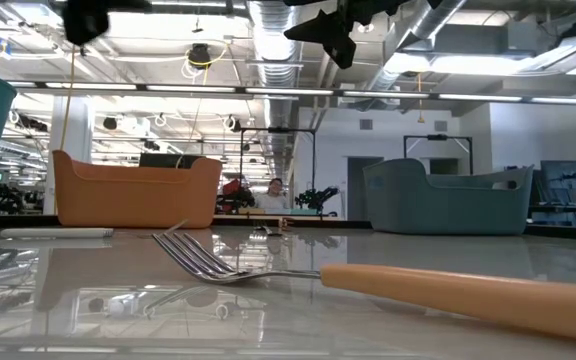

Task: Sort silverware by color (type)
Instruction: Put the white fork into the blue bin

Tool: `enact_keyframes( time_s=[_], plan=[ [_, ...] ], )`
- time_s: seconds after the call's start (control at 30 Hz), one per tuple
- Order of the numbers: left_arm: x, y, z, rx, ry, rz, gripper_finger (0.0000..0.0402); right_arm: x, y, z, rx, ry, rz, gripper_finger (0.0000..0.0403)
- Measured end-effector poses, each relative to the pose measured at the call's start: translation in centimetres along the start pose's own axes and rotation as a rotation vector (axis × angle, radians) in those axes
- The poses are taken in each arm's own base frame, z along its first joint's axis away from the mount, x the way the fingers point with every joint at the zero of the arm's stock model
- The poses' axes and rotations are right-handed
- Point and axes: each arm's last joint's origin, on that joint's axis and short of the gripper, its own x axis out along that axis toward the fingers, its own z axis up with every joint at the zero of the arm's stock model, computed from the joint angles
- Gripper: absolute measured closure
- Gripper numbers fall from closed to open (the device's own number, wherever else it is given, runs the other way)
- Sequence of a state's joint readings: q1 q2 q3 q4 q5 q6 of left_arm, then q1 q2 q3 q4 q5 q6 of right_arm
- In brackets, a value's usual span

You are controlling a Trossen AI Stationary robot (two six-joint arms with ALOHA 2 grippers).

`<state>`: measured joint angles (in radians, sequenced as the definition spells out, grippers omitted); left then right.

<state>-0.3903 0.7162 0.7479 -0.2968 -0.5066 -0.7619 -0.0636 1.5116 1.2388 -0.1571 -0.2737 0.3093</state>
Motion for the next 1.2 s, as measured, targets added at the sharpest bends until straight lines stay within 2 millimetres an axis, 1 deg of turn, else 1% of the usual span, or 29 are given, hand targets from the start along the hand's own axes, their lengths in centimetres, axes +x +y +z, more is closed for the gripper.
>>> enact_keyframes(
  time_s=[0.2,0.43,0.53,0.63,0.73,0.8,0.87,0.93,1.0,1.07,1.2],
  plan=[
    [4.9,2.4,0.0,0.032,0.136,0.113,0.0253,0.1,0.1,-0.5,0.076,0.043,-0.008,0.0182],
    [9.2,5.3,0.0,0.01,0.216,0.198,0.0253,0.2,1.2,-2.7,0.137,0.235,-0.036,0.0182],
    [10.9,6.3,-0.1,-0.005,0.215,0.219,0.0253,0.2,2.0,-3.8,0.125,0.31,-0.059,0.0182],
    [12.4,7.2,-0.3,-0.015,0.208,0.245,0.0253,0.1,2.6,-4.7,0.07,0.381,-0.073,0.0182],
    [13.8,8.2,-0.5,-0.04,0.199,0.267,0.0253,-0.2,2.7,-5.3,0.014,0.447,-0.076,0.0182],
    [14.6,8.9,-0.6,-0.061,0.206,0.274,0.0253,-1.0,2.1,-5.3,-0.006,0.482,-0.079,0.0182],
    [15.4,9.5,-0.4,-0.086,0.225,0.304,0.0253,-2.6,1.2,-5.0,-0.036,0.515,-0.1,0.0182],
    [16.1,9.6,0.1,-0.1,0.239,0.308,0.0253,-4.3,0.5,-4.4,-0.082,0.51,-0.128,0.0182],
    [16.8,9.4,0.7,-0.109,0.263,0.307,0.0253,-5.4,-0.2,-4.0,-0.112,0.507,-0.151,0.0182],
    [17.2,9.0,1.1,-0.104,0.322,0.316,0.0253,-6.1,-0.7,-3.5,-0.124,0.475,-0.162,0.0182],
    [17.3,7.8,1.9,-0.015,0.446,0.377,0.0253,-7.0,-1.5,-3.0,-0.126,0.444,-0.188,0.0182]
  ],
)
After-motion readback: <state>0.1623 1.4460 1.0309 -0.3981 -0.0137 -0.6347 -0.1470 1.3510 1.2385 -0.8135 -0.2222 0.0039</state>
